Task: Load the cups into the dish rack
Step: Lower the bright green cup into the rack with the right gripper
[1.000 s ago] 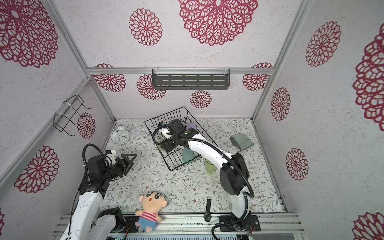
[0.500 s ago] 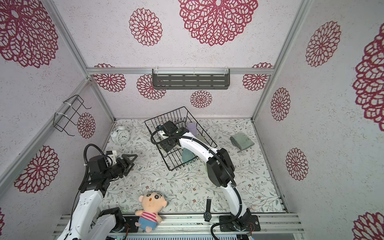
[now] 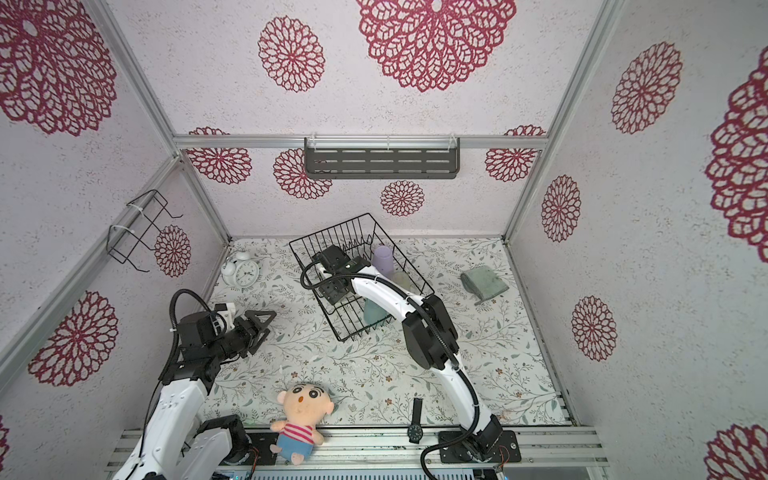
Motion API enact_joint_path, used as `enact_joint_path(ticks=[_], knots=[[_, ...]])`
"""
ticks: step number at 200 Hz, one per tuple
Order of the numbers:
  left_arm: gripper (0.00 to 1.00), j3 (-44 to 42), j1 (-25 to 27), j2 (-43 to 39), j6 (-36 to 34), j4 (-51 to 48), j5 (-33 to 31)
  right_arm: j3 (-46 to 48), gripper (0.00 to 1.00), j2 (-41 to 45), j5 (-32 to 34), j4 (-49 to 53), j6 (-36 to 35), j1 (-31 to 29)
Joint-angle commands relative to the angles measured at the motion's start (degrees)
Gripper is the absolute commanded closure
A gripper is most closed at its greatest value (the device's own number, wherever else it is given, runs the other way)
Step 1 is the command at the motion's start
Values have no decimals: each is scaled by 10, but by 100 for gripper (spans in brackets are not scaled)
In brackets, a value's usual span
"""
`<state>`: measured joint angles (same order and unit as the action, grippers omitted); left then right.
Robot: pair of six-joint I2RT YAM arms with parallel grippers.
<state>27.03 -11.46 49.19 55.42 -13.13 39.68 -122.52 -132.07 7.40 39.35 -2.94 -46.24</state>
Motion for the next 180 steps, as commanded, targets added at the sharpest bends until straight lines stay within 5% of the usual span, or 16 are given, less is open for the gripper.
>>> enact_joint_path(ticks=[1, 123, 147, 157, 180], knots=[[24, -5, -7, 6, -11, 13, 9, -46, 37, -9, 30, 17, 16, 3], [24, -14, -8, 7, -6, 20, 9, -33, 36, 4, 25, 36, 26, 3], [23, -12, -8, 5, -7, 14, 12, -33, 29, -3, 31, 30, 29, 2], [23, -12, -8, 3, -10, 10, 10, -32, 2, -2, 32, 27, 31, 2], [23, -13, -8, -1, -11, 7, 7, -32, 1, 2, 30, 24, 33, 2]])
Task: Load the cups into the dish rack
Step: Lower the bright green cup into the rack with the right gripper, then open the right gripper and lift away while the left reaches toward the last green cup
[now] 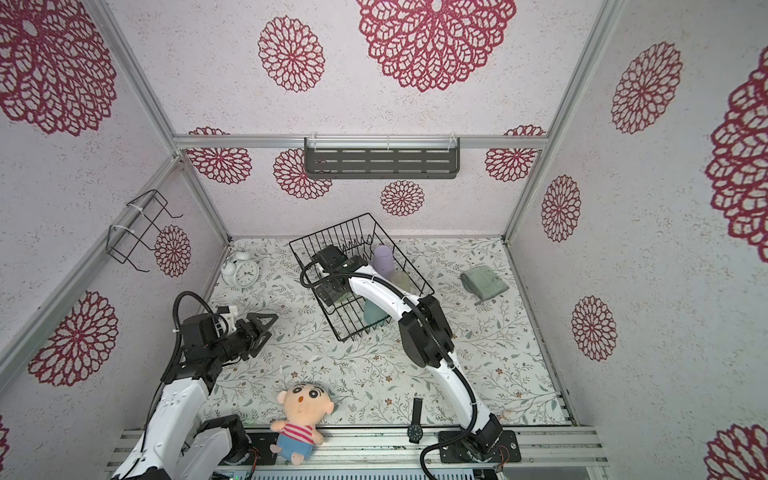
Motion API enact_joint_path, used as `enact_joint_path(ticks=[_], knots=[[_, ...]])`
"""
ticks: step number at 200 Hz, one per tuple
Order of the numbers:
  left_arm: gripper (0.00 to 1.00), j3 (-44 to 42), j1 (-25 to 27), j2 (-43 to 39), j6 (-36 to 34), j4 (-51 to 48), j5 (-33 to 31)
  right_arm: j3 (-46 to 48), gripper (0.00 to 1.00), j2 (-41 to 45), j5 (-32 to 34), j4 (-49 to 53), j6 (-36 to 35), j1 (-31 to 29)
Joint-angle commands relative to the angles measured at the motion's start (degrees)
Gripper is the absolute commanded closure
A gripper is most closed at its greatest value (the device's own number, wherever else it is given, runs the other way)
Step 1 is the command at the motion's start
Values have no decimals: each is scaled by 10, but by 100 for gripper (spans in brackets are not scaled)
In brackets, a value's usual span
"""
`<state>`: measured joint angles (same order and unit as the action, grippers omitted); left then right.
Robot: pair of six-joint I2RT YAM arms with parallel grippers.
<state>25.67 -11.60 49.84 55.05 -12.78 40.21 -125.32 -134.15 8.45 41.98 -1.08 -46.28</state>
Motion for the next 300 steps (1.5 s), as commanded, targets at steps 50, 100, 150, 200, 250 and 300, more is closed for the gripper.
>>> enact_joint_path(ticks=[50, 100, 150, 200, 250, 300], knots=[[23, 3, -8, -3, -6, 6, 1, 7, 1, 52, 16, -10, 20, 0], [23, 8, -8, 1, -5, 10, 2, 41, 1, 102, 10, -38, 26, -5], [24, 24, -7, -15, -12, 15, 31, 111, 1, 186, 14, -100, 16, -11], [24, 58, 7, -83, -41, -1, 50, 313, 1, 352, 59, -212, 51, -8], [23, 135, 220, -94, -124, -73, -91, 472, 1, 511, -26, -272, 165, 33], [27, 216, 462, -10, -163, -79, -297, 649, 1, 644, -129, -361, 265, 149]])
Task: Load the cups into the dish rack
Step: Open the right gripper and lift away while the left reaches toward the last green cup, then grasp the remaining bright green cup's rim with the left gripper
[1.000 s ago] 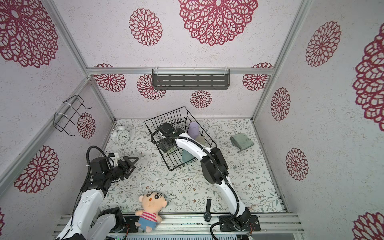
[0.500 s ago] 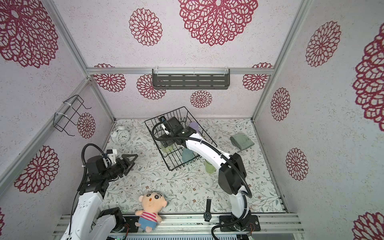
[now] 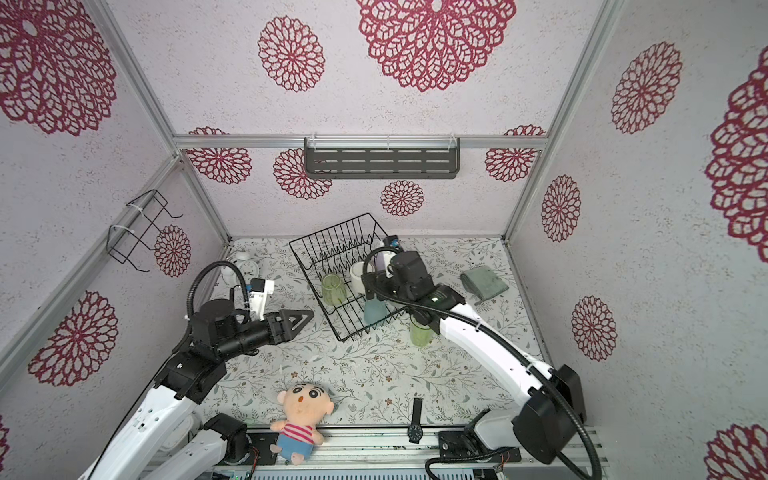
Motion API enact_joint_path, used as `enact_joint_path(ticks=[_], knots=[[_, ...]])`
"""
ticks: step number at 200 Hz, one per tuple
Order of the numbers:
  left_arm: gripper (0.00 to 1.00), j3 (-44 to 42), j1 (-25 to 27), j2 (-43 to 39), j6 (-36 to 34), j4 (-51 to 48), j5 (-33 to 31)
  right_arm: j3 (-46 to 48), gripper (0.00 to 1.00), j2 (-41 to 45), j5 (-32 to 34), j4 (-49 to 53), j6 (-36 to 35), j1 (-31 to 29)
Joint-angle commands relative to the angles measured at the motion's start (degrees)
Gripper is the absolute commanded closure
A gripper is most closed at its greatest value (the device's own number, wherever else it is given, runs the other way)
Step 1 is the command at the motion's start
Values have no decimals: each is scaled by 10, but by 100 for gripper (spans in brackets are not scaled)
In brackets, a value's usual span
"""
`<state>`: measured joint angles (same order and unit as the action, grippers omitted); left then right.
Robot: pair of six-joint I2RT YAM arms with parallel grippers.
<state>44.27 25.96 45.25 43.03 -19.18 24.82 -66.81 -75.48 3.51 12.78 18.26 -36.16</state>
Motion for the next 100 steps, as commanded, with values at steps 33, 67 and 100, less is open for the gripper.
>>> enact_joint_path(ticks=[33, 67, 100], knots=[[27, 93, 204, 143, -60, -20, -242, 154, 3, 146, 0, -102, 116, 84], [27, 141, 272, 248, -57, -9, -294, 195, 4, 204, 92, -70, 161, 114], [27, 203, 308, 343, -60, -8, -295, 238, 4, 263, 141, -65, 194, 142]])
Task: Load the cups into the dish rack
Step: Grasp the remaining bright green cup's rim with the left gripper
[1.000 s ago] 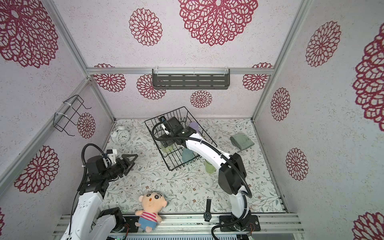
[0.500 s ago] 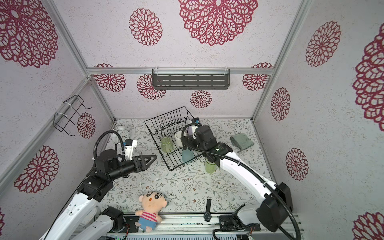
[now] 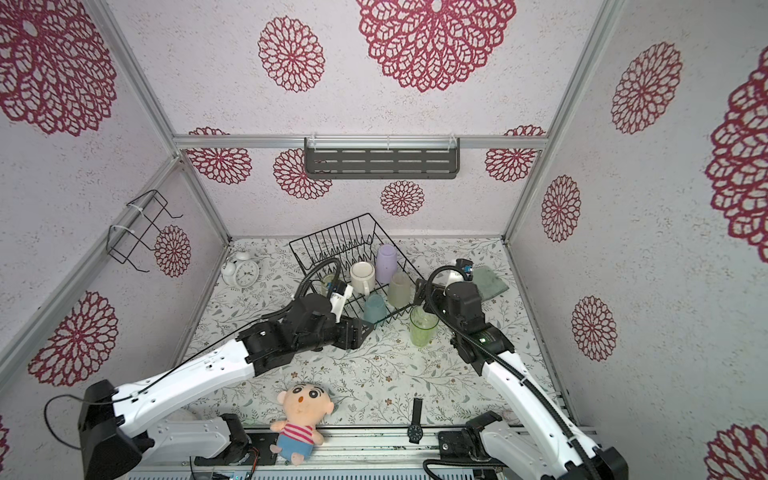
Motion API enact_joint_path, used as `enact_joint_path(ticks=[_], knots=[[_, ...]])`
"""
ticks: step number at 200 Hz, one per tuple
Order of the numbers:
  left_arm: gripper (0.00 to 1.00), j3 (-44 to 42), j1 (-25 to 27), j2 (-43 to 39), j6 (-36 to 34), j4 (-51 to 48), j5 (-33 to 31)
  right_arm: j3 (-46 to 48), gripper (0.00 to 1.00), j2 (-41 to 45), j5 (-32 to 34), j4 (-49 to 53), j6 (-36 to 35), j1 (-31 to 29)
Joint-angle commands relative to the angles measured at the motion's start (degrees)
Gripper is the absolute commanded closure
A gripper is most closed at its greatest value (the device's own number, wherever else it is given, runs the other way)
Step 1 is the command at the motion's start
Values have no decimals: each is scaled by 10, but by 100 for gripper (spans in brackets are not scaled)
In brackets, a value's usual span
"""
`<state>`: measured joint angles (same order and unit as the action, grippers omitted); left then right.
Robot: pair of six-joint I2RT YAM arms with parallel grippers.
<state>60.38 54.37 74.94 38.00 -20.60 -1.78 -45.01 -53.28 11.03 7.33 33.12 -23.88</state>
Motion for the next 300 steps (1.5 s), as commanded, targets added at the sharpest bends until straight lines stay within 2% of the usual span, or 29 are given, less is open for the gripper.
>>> enact_joint_path(ticks=[1, 34, 55, 95, 140, 162, 181, 246, 290, 300], knots=[[27, 44, 24, 49, -10, 6, -28, 21, 5, 44, 67, -11, 46, 20], [25, 91, 34, 124, -15, 4, -10, 41, 4, 82, 54, 1, 55, 60], [23, 116, 33, 158, -20, -8, -15, 47, 4, 90, 43, 11, 54, 71], [20, 188, 34, 230, -36, -35, 21, 63, 3, 100, 31, 11, 54, 84], [22, 276, 32, 316, -26, -88, -17, 65, 3, 106, 29, 12, 56, 90], [25, 302, 32, 343, -24, -98, -32, 63, 4, 106, 23, 16, 54, 94], [34, 327, 32, 367, -26, -104, -22, 63, 3, 107, 24, 19, 54, 96], [41, 402, 24, 446, -24, -148, -31, 65, 3, 111, 19, 19, 54, 99], [42, 424, 13, 474, -2, -135, 26, 61, 4, 113, 19, 24, 51, 102], [46, 424, 10, 477, 3, -129, 37, 59, 4, 112, 18, 27, 49, 102]])
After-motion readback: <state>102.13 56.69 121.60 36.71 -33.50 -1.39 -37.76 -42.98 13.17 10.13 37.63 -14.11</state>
